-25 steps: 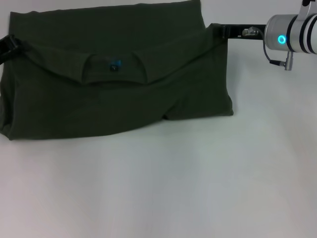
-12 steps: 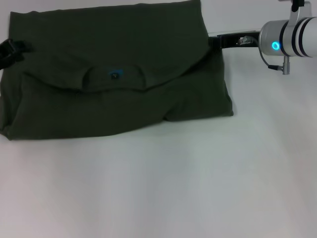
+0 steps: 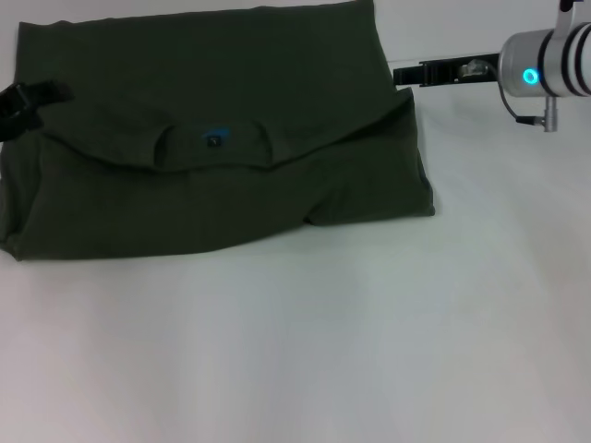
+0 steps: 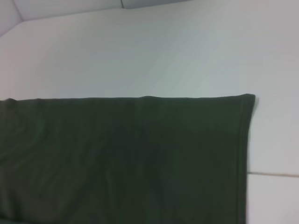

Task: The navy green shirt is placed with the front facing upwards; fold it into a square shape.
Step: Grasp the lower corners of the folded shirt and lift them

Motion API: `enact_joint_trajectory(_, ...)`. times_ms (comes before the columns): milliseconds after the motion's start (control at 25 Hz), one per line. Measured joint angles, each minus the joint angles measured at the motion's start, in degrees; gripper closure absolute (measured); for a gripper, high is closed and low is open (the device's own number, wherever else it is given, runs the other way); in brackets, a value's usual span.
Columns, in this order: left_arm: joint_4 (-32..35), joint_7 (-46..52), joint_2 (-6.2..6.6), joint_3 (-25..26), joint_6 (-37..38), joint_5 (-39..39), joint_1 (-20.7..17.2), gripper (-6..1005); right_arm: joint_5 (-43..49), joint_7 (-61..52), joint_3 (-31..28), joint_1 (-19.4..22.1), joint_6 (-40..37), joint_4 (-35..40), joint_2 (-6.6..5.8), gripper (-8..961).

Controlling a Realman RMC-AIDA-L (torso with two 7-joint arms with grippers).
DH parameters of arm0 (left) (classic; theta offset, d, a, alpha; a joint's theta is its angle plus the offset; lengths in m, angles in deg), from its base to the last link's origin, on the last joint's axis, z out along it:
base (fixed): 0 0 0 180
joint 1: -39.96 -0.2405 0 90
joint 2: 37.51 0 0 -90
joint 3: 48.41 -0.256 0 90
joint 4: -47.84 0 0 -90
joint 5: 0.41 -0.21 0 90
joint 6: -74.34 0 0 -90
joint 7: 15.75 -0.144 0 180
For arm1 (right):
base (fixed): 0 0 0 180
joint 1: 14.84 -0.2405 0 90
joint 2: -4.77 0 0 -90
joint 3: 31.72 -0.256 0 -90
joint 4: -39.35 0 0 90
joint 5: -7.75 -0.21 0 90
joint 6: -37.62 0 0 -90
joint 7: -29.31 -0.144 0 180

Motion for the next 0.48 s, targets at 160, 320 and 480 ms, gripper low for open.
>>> enact_joint_trajectory(160,-3.61,0.02,0.28,-0.09,5.57,-0.13,-0.96,298,-0.23,-2.49,-0.39,1.16,-9.43,2.22,-1.64,431)
enact_joint_trajectory(320,-8.39,0.09,2.30,-1.24,15.19,-0.54,-3.28,297,-0.53,-2.93,-2.51,3.71,-21.78,6.72,-2.56,322)
enact_joint_trajectory(480,-8.53,2.12,5.77,-3.03,22.34,-3.35,-4.62,299,-0.59,-3.20,-6.92,6.43,-31.32,10.79,-2.60,151)
